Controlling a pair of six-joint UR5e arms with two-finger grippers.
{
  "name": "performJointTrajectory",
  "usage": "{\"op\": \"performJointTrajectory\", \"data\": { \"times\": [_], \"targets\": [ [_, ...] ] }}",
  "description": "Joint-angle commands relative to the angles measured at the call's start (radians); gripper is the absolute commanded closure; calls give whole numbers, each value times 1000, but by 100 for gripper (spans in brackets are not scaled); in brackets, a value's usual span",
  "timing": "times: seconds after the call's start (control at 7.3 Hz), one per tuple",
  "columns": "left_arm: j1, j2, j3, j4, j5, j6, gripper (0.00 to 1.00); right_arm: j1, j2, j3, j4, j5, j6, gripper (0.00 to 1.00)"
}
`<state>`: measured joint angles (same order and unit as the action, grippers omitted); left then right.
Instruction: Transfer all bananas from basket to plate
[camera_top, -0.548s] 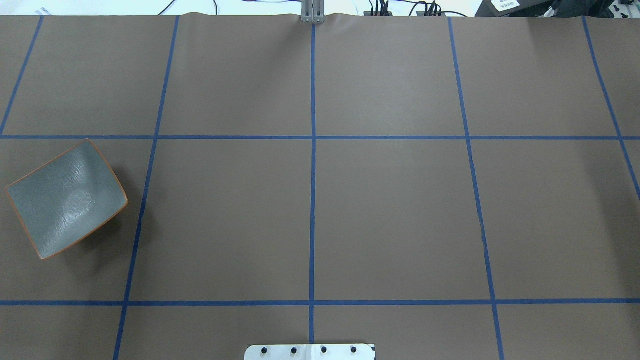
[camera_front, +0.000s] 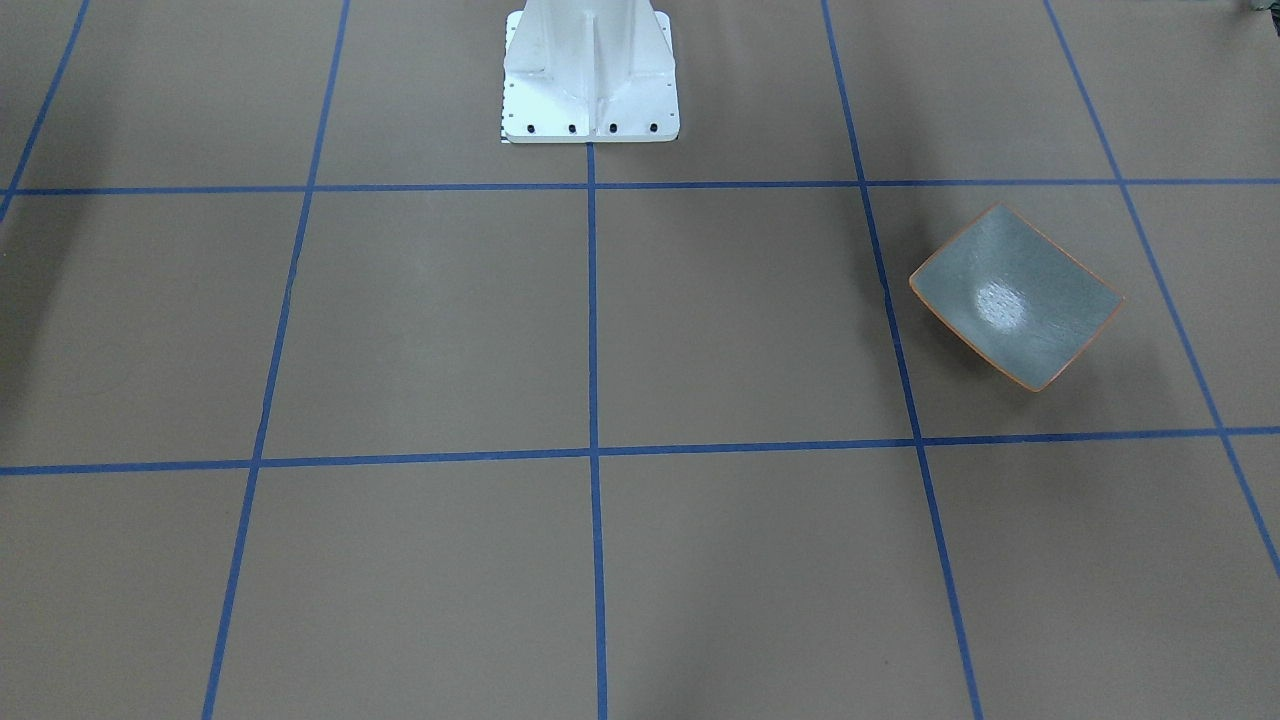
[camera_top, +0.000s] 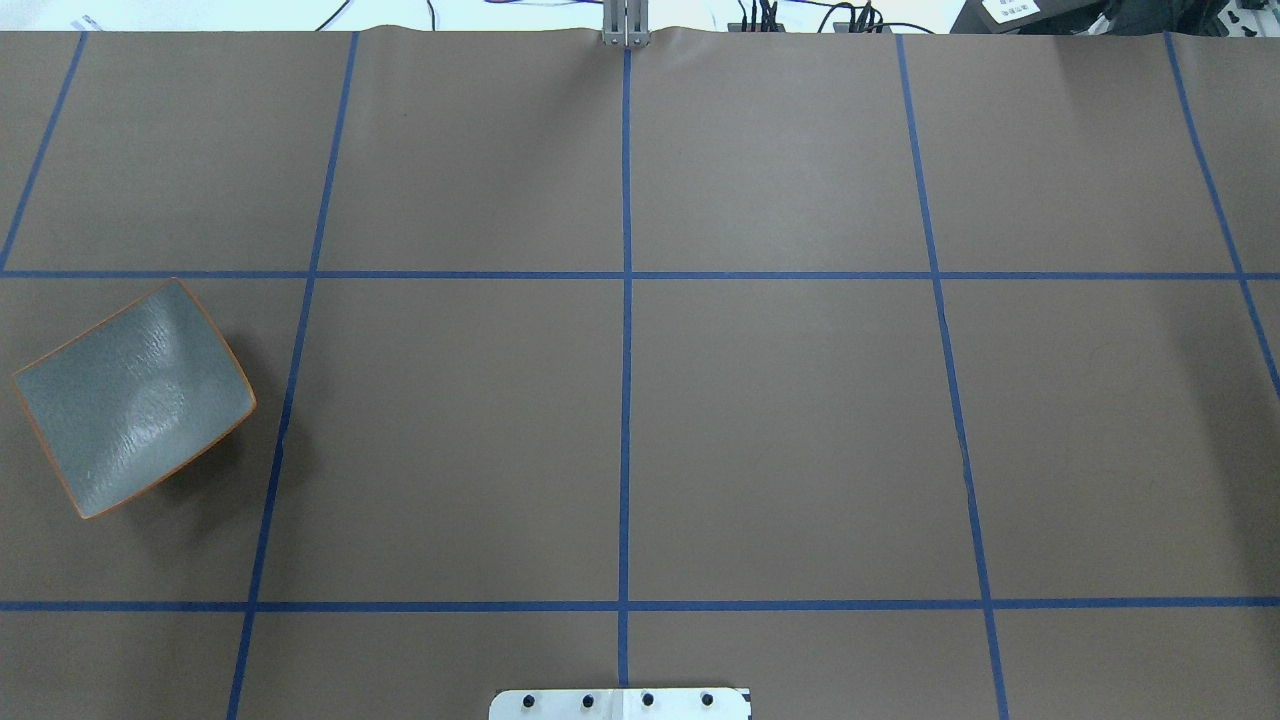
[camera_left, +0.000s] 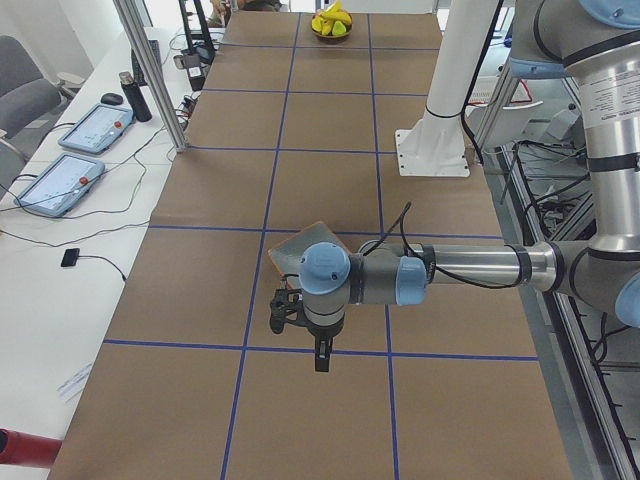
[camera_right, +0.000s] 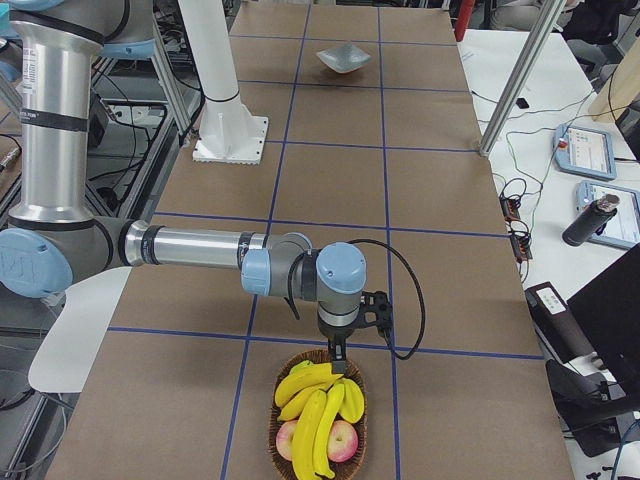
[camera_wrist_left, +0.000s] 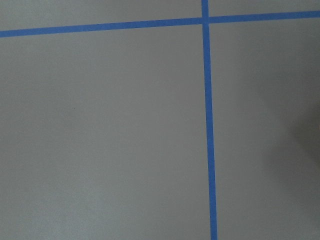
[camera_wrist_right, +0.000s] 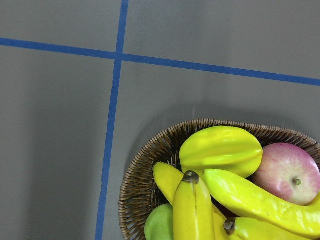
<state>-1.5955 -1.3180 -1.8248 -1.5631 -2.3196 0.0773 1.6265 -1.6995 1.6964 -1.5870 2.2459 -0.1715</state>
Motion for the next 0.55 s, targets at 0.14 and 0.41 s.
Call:
{"op": "performJointTrajectory", "data": {
  "times": [0.14,0.41],
  "targets": [
    [0,-1,-19,0,0,-8,0,1,33,28,31,-5,7,0],
    [-1,-1,-19,-2,-4,-11,0,1,61,16,133,1,94,0]
  ]
}}
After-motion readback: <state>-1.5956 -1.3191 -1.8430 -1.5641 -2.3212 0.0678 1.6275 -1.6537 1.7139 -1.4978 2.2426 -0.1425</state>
